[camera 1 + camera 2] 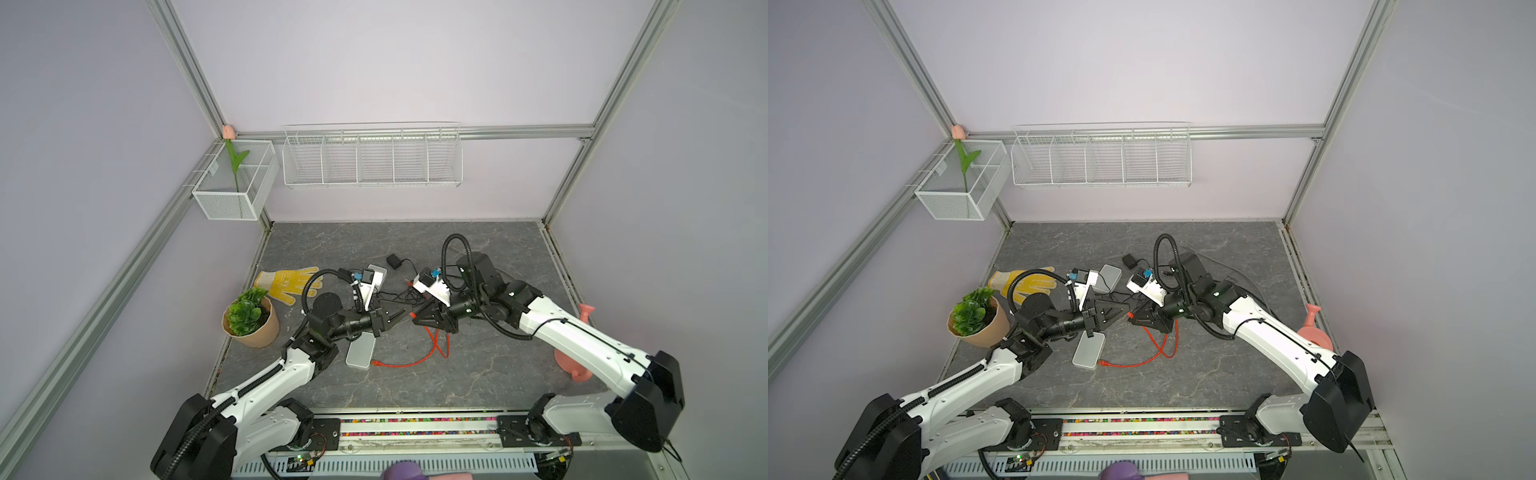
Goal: Insert the plug into the switch port
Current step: 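Push the second red plug into the box port while the left gripper holds it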
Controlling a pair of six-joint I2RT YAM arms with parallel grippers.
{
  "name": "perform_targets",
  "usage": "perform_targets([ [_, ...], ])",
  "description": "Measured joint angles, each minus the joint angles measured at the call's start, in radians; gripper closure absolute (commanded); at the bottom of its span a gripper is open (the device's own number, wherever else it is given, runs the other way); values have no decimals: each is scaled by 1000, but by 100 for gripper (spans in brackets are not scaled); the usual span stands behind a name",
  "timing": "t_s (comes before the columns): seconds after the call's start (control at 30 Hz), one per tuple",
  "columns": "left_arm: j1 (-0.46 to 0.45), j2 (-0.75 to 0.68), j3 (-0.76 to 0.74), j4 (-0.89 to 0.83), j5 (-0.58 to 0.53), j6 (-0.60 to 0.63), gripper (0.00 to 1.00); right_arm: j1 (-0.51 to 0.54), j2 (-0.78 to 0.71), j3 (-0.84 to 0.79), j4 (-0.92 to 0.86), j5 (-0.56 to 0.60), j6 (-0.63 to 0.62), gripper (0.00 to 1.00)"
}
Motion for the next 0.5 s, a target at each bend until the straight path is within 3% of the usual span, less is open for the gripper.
perform_targets([
  [0.07,0,0,-5,7,0,0,96,0,1,-2,2,0,5,94],
  [0.1,0,0,-8,8,-3,1,71,0,2,-4,5,1,6,94],
  [0.13,0,-1,-10,5,-4,7,52,0,4,-5,6,3,9,93],
  [0.17,1,-4,-10,-10,-10,10,44,0,9,-6,9,12,10,94],
  [0.27,35,-57,-10,-138,-64,21,38,14,31,-1,-2,101,5,94],
  [0.4,176,-222,-11,-401,-237,30,38,93,117,34,-61,335,-30,94],
  [0.5,284,-308,-26,-529,-301,24,38,161,215,48,-80,467,-53,93],
])
